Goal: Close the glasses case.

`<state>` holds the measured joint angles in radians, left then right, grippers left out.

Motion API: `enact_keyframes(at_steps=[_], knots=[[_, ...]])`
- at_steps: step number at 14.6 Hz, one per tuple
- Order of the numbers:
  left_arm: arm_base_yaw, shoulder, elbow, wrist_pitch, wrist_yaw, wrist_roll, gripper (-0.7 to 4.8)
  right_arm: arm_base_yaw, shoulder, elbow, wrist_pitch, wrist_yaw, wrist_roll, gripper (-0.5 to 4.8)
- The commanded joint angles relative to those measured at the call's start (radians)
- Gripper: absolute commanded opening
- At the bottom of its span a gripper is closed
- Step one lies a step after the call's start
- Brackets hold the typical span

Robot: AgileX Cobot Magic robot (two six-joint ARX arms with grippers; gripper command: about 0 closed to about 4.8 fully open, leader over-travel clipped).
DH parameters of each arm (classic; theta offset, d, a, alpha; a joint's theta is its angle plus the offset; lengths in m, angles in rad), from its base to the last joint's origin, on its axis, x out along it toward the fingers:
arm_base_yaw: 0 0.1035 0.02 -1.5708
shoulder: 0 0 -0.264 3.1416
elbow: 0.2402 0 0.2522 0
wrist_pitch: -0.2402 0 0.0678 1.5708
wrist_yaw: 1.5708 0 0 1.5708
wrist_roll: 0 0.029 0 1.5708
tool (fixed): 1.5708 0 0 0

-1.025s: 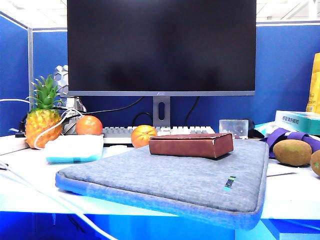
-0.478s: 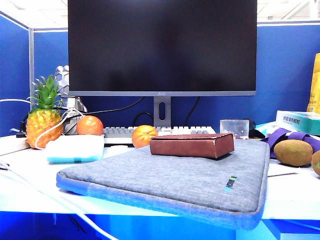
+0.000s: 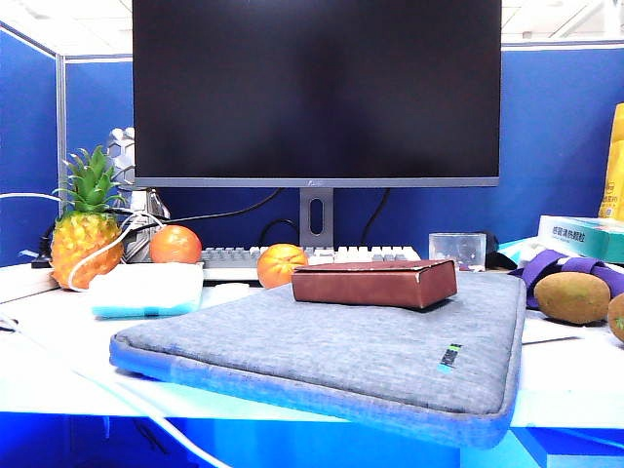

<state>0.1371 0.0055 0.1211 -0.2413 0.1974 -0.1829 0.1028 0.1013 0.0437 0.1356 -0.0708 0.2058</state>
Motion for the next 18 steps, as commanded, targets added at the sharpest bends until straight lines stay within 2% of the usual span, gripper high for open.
enact_keyframes(at_steps=[1,2,3,4,6,10,18], knots=[[-0.111,-0.001,-0.016,0.07,-0.011,0.026,1.82,-0.001,-0.001,-0.019,-0.003,0.006,0.004,-0.06],[-0.175,-0.001,-0.023,0.082,-0.026,0.043,1.82,-0.001,-0.001,-0.019,-0.014,0.006,0.004,-0.06],[-0.268,-0.001,-0.029,0.074,-0.083,0.069,1.82,-0.001,-0.001,-0.019,-0.021,0.006,0.004,-0.06],[-0.355,-0.001,-0.032,0.066,-0.17,0.099,1.82,-0.001,-0.001,-0.019,-0.02,0.006,0.004,-0.06],[-0.477,-0.001,-0.035,0.077,-0.299,0.105,1.83,0.0,-0.001,-0.019,-0.019,0.005,0.004,-0.06],[-0.494,-0.001,-0.035,0.075,-0.264,0.099,1.83,0.0,-0.001,-0.019,-0.046,0.002,0.004,-0.06],[-0.493,-0.001,-0.035,0.067,-0.264,0.097,1.83,0.0,-0.001,-0.019,-0.106,0.002,0.004,-0.06]])
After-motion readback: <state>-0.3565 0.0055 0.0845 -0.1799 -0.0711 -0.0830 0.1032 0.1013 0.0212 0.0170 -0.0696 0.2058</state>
